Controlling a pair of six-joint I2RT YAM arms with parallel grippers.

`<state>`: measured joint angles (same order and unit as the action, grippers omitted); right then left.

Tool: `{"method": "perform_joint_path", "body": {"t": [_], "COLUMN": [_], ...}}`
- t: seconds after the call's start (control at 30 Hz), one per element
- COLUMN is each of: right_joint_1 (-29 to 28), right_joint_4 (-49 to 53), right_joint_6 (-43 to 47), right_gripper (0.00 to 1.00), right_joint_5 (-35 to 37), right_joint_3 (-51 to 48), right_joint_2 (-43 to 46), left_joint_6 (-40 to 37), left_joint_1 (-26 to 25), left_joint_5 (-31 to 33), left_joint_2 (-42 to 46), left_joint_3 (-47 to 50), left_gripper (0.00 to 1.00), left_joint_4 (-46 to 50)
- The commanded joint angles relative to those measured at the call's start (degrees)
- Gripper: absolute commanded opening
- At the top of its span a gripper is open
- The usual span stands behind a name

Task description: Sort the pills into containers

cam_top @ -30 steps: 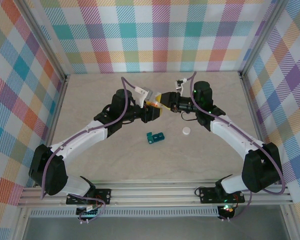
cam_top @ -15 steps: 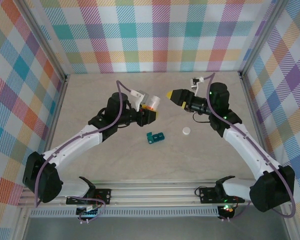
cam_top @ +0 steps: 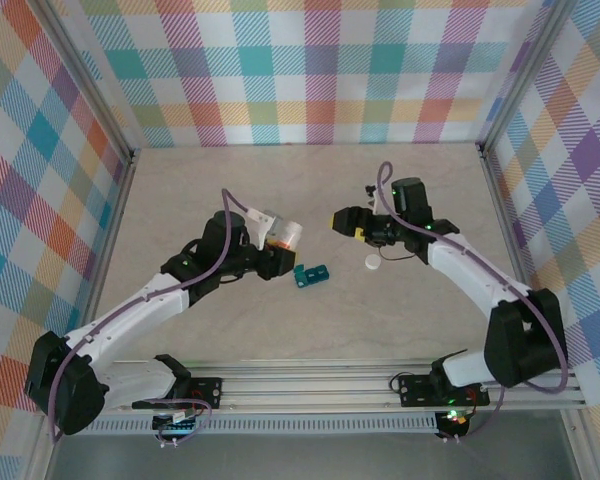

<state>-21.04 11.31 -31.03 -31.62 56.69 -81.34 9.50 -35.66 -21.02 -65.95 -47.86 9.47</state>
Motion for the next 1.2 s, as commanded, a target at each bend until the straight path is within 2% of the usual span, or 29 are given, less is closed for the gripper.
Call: {"method": "perform_joint_path", "body": {"t": [0.0, 0.13, 0.43, 1.17], "right_joint_1": [-1.8, -3.8, -5.8, -8.7], "right_joint_4": [4.8, 7.5, 10.5, 14.0], "right_joint_6": [7.1, 10.6, 15.1, 19.1], "right_gripper": [0.82, 0.79, 0.75, 0.72], "right_joint_5": [2.5, 6.5, 10.2, 15.0], "right_joint_3": [2.6, 4.2, 7.8, 10.9], "right_joint_2": [-3.1, -7.6, -14.7, -21.9], "left_joint_6": [1.8, 3.2, 4.0, 3.4], "left_joint_1": [-1.3, -2.4, -3.5, -4.7], "left_joint_5": [1.4, 2.1, 2.6, 0.1], "left_joint_2": [1.0, 0.4, -3.4, -17.0], "left_joint_3": [2.1, 4.2, 4.8, 1.1], "left_gripper": [0.00, 0.00, 0.00, 0.00], "left_joint_4": [1.3, 1.3, 2.6, 6.0]}}
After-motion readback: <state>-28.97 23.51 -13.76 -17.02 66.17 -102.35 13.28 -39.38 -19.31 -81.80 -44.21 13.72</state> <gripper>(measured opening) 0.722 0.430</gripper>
